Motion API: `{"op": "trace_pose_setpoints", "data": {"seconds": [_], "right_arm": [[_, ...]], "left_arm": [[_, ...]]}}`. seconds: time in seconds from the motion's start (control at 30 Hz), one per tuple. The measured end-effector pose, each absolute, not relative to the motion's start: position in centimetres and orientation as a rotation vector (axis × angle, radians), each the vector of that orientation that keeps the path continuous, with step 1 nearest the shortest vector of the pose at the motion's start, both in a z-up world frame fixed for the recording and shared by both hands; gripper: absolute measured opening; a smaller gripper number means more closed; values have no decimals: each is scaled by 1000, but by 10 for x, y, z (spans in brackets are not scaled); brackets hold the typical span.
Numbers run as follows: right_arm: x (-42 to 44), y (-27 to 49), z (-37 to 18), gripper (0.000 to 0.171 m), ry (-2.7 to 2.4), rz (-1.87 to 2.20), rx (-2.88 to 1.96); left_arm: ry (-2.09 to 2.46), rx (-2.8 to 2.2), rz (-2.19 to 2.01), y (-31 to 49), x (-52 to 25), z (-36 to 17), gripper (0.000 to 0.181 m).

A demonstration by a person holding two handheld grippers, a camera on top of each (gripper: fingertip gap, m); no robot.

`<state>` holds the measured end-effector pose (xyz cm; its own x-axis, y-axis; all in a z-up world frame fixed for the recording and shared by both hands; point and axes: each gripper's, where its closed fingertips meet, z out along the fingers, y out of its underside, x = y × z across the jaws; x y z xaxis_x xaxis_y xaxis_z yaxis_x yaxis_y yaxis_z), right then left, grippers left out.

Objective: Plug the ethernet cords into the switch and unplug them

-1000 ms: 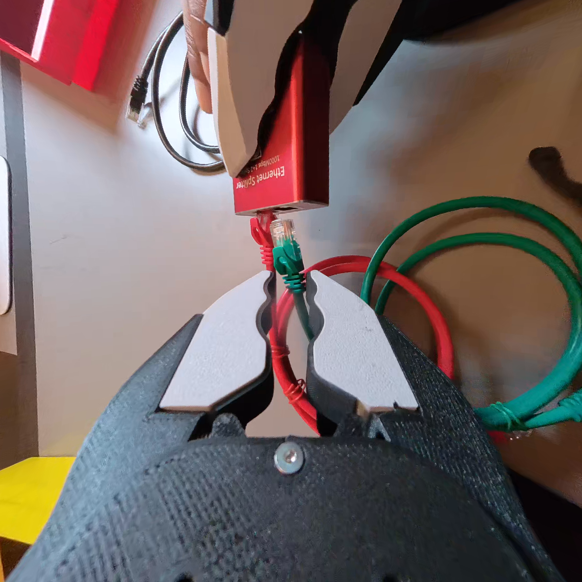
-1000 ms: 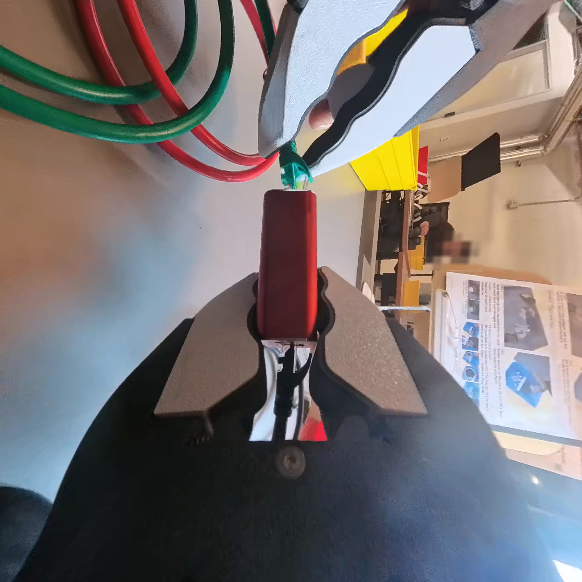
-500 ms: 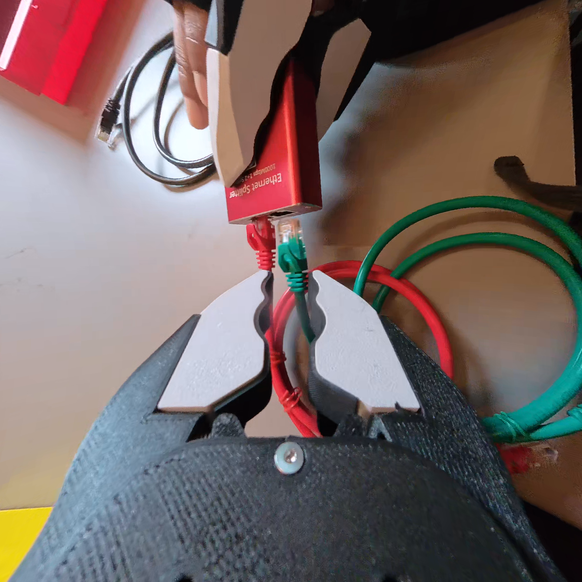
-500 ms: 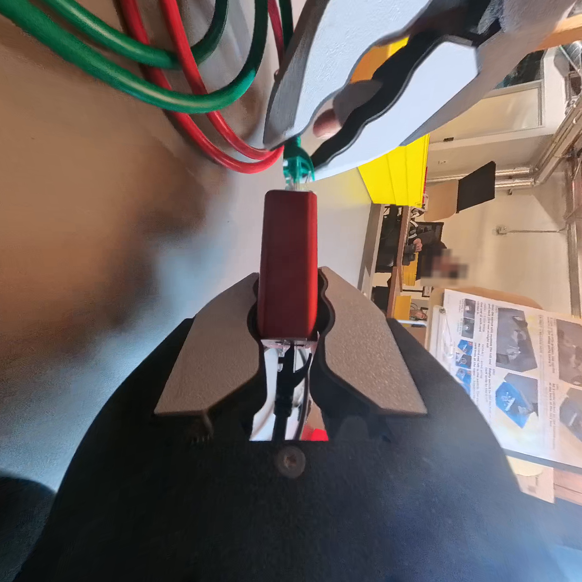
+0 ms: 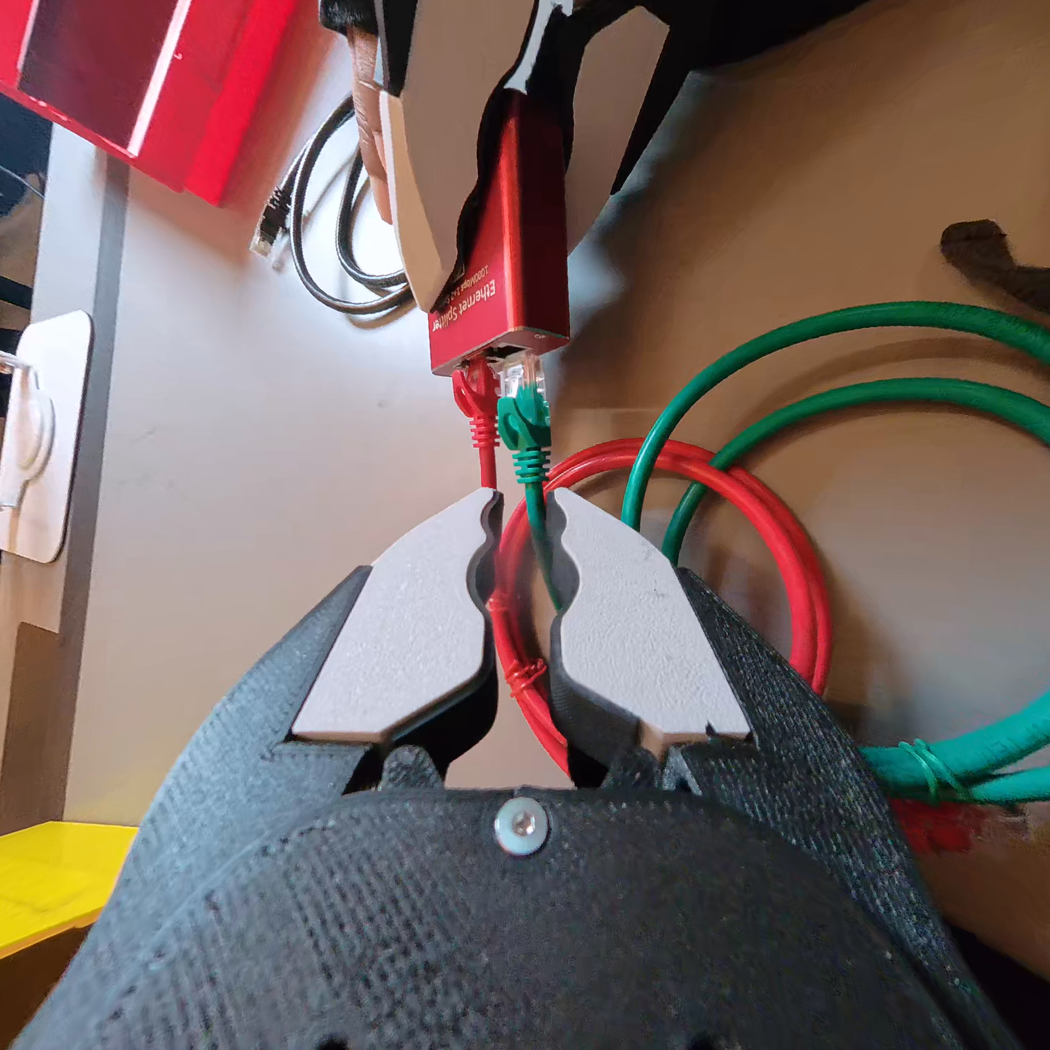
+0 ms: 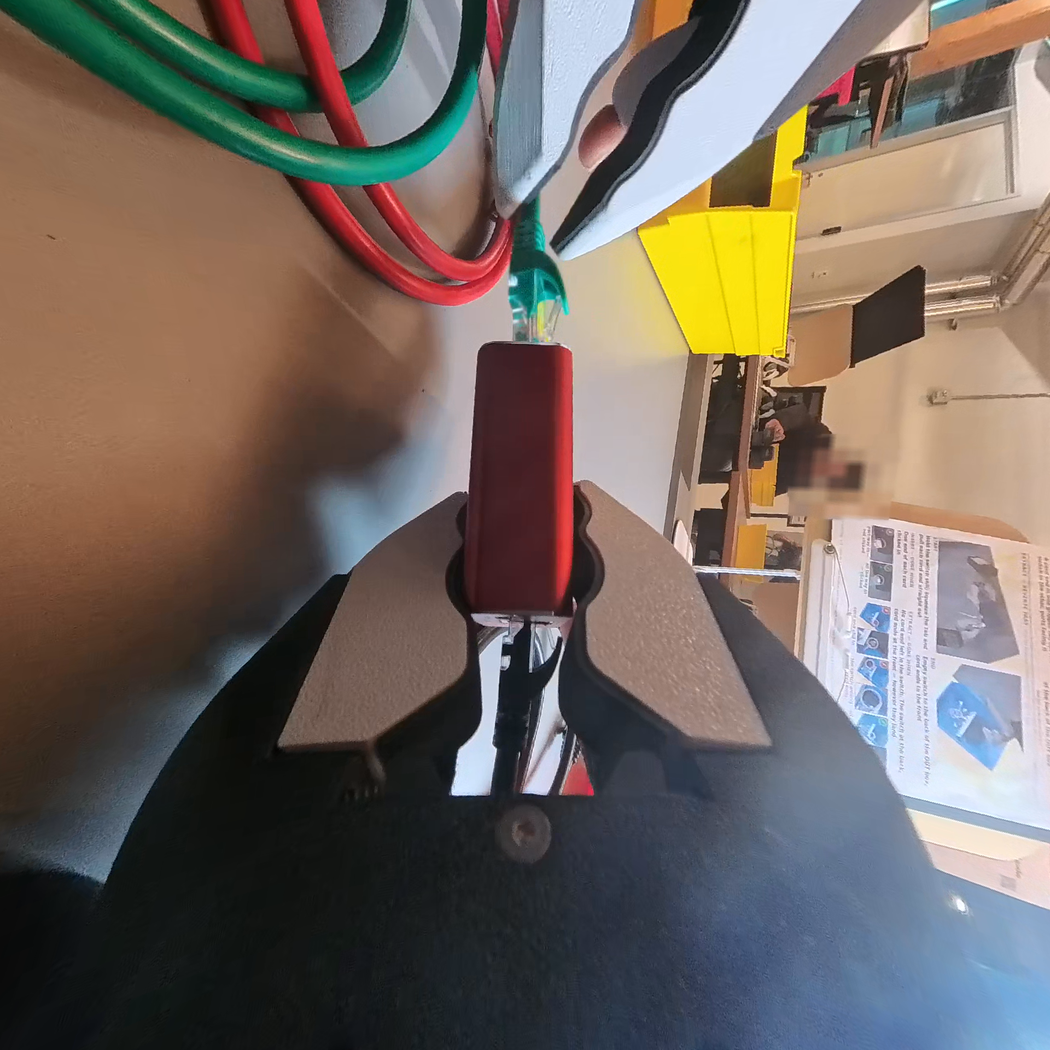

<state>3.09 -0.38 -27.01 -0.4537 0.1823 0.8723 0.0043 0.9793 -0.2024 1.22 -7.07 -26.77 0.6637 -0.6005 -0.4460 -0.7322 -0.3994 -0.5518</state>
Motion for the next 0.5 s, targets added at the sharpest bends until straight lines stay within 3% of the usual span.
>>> {"op": "trace_pose_setpoints", "data": {"seconds": [0.23, 0.5], "right_arm": [[33, -6, -265, 29, -2011, 265, -154], [37, -10, -262, 29, -2003, 332, -118]], "left_arm": [[1031, -2107, 229, -69, 13, -275, 7], [1056, -2206, -47, -68, 24, -269, 6]]}}
